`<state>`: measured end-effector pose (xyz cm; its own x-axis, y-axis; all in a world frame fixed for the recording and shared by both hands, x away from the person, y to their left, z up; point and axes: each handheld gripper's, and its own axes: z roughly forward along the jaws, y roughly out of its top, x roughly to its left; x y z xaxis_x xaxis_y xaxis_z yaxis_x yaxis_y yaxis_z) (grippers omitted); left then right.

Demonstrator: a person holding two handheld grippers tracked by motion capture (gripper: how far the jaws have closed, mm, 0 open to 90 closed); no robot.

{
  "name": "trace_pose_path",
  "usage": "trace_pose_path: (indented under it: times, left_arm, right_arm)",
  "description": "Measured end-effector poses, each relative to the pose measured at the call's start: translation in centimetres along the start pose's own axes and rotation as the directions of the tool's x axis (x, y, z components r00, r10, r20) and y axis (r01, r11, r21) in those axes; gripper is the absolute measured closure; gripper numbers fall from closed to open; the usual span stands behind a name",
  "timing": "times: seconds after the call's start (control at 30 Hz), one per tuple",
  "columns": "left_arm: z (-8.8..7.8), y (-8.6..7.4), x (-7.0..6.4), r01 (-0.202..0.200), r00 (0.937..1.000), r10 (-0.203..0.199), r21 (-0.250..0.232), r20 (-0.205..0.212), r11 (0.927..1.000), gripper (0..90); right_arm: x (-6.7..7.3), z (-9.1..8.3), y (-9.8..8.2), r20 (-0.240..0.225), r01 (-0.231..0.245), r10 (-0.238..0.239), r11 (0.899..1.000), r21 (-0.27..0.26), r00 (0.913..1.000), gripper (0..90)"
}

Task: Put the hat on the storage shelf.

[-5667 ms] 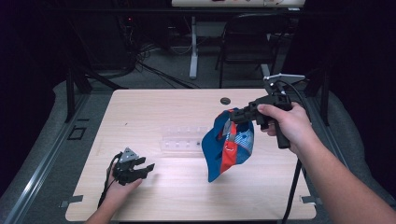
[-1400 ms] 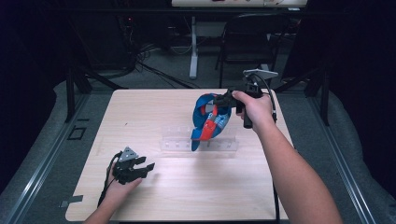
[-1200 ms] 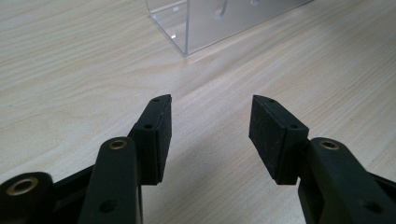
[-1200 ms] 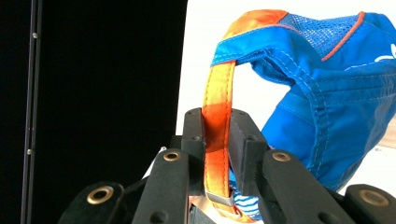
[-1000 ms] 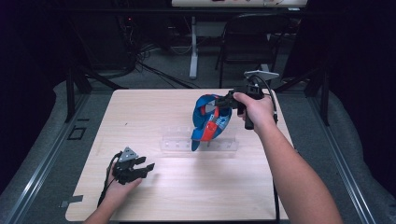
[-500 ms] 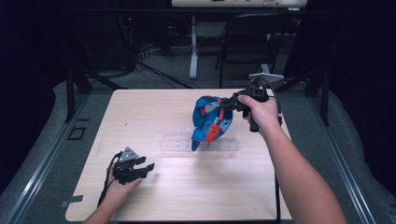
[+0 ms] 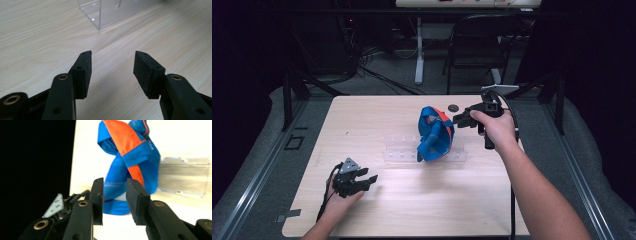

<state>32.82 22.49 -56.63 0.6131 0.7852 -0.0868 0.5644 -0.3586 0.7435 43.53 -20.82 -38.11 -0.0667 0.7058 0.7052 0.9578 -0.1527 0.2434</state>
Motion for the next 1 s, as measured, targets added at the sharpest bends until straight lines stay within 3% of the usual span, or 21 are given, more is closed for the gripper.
trace_pose_path:
  times: [0.2,0.37,0.47,0.6,0.73,0.9,1.0]
  left_arm:
    - [0.0,0.0,0.0,-0.001,1.0000,0.001,0.001,-0.001,1.0000,49.3]
    - [0.0,0.0,0.0,-0.001,1.0000,0.001,0.002,-0.009,1.0000,49.3]
    - [0.0,0.0,0.0,-0.004,1.0000,0.004,0.002,-0.004,1.0000,49.2]
    - [0.0,0.0,0.0,0.000,1.0000,0.000,0.005,-0.008,1.0000,49.2]
    - [0.0,0.0,0.0,0.002,1.0000,-0.002,0.001,-0.005,1.0000,49.3]
    - [0.0,0.0,0.1,-0.003,1.0000,0.003,0.003,-0.006,1.0000,49.2]
    - [0.0,0.0,0.1,-0.004,1.0000,0.004,0.004,-0.006,1.0000,49.2]
  right_arm:
    - [-0.5,0.0,-1.4,0.042,0.040,-0.040,0.999,0.002,0.9983,67.1]
    - [-1.3,-0.1,-2.9,0.087,0.075,-0.073,0.997,-0.029,0.9936,65.5]
    - [-1.8,-0.1,-3.6,0.084,0.090,-0.087,0.995,-0.031,0.9926,64.5]
    - [-2.4,0.0,-4.8,0.124,0.127,-0.120,0.991,-0.043,0.9850,63.5]
    - [-3.3,0.3,-5.9,0.119,0.134,-0.128,0.990,-0.045,0.9846,62.0]
    - [-4.5,0.8,-7.7,0.133,0.189,-0.179,0.980,-0.061,0.9748,59.5]
    - [-5.4,1.2,-8.6,0.120,0.198,-0.189,0.978,-0.066,0.9745,58.6]
